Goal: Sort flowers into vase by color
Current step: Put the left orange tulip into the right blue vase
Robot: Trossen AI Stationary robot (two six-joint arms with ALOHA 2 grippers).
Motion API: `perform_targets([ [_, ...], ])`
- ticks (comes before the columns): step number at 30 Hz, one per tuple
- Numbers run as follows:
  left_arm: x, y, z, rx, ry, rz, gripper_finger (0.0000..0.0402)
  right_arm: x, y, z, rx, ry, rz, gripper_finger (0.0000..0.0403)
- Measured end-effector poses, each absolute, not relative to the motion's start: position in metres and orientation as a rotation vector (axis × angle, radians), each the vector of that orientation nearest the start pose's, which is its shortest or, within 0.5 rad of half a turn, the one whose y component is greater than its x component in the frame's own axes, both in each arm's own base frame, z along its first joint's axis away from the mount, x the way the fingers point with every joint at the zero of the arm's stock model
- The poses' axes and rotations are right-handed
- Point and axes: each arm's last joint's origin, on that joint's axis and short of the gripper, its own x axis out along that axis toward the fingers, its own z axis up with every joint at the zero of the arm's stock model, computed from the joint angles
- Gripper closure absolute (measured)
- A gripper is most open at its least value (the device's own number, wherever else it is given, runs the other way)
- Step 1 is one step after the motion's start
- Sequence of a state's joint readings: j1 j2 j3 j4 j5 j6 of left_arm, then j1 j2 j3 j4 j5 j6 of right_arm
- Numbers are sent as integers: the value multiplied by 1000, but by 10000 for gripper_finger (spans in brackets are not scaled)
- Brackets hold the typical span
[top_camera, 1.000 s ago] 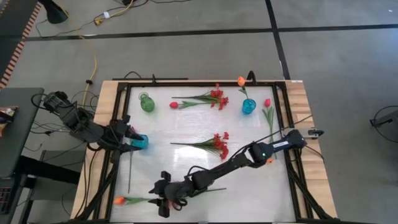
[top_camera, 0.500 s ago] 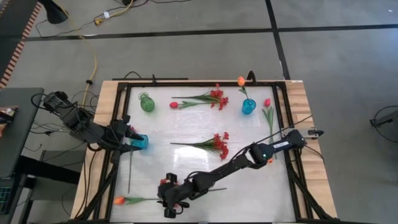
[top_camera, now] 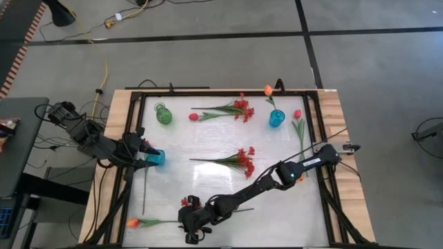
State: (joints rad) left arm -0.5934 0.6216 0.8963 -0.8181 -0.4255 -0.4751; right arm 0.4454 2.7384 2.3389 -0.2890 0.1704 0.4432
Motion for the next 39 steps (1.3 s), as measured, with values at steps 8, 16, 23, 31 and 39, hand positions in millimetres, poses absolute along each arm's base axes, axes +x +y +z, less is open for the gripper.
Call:
perform_targets([
  [8,94,-49,333,-209,500,-44,223,528,252,102,122,700,102,273],
  [16,94,-49,333,-218,500,-42,223,529,257,103,102,641,75,386],
  [23,94,-49,333,-218,500,-42,223,539,258,113,251,460,61,381],
  [31,94,-49,333,-218,500,-43,223,548,257,138,372,214,62,386],
  [39,94,-49,333,-221,505,-55,223,548,261,149,413,140,63,386],
])
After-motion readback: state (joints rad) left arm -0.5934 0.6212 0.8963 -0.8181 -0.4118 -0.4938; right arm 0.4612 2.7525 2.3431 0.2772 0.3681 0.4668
